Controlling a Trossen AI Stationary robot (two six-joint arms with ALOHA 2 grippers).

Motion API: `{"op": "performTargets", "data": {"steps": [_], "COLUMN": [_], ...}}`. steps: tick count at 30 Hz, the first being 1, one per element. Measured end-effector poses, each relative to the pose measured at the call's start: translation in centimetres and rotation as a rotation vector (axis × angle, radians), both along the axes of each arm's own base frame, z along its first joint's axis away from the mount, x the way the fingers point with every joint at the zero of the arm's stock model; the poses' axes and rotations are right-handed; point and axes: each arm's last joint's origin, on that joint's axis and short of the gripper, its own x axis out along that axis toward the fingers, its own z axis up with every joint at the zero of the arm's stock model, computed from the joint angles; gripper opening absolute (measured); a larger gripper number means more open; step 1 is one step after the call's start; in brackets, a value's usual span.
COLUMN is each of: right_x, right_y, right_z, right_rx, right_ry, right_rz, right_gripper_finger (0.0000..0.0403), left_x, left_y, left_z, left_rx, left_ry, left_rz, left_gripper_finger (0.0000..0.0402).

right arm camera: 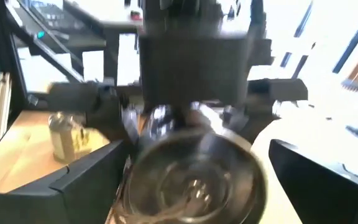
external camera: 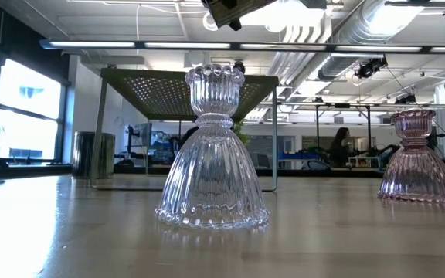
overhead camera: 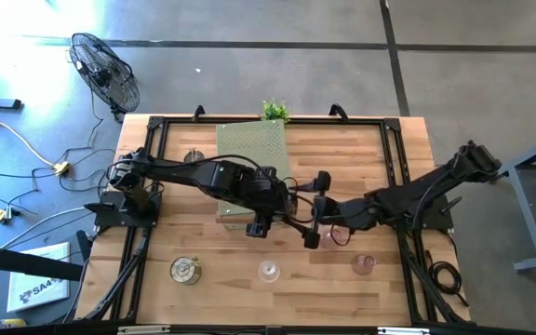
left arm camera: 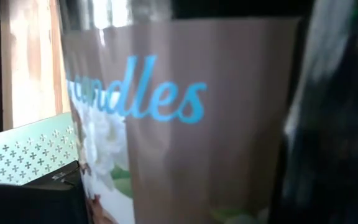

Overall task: Pick & Place candle stick holders
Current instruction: Put the right brown scented candle on the shelf

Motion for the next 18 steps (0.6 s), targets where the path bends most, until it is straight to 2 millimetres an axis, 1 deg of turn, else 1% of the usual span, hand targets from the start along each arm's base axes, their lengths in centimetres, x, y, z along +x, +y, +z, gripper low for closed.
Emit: {"op": "performTargets", "data": {"steps": [3, 5, 9, 14, 18], "right_x": [-0.9, -1.7, -3.2, -4.6, -5.3], "right_y": [0.7, 1.2, 2.2, 3.5, 4.4], "right_z": [0.9, 1.3, 2.1, 2.4, 2.3], "right_rx": [-0.04, -0.058, -0.097, -0.125, -0.138], "right_ry": [-0.035, -0.047, -0.067, -0.075, -0.07], "right_rz": [-0.018, -0.047, -0.109, -0.198, -0.222], "right_gripper_finger": [0.0388, 0.0388, 0.0388, 0.0389, 0.0389], "left_x": [-0.1, -0.5, -1.4, -3.5, -6.0], "left_y": [0.0, 0.1, 0.2, 0.6, 1.2], "left_z": [0.1, 0.4, 1.5, 4.0, 6.9], "left_rx": [0.0, -0.005, -0.011, -0.005, 0.0], "left_ry": [0.0, 0.007, -0.021, -0.092, -0.206], "left_rz": [0.0, -0.003, -0.002, 0.003, 0.014], "left_gripper_finger": [0.0341, 0.0341, 0.0341, 0.0341, 0.0341]}}
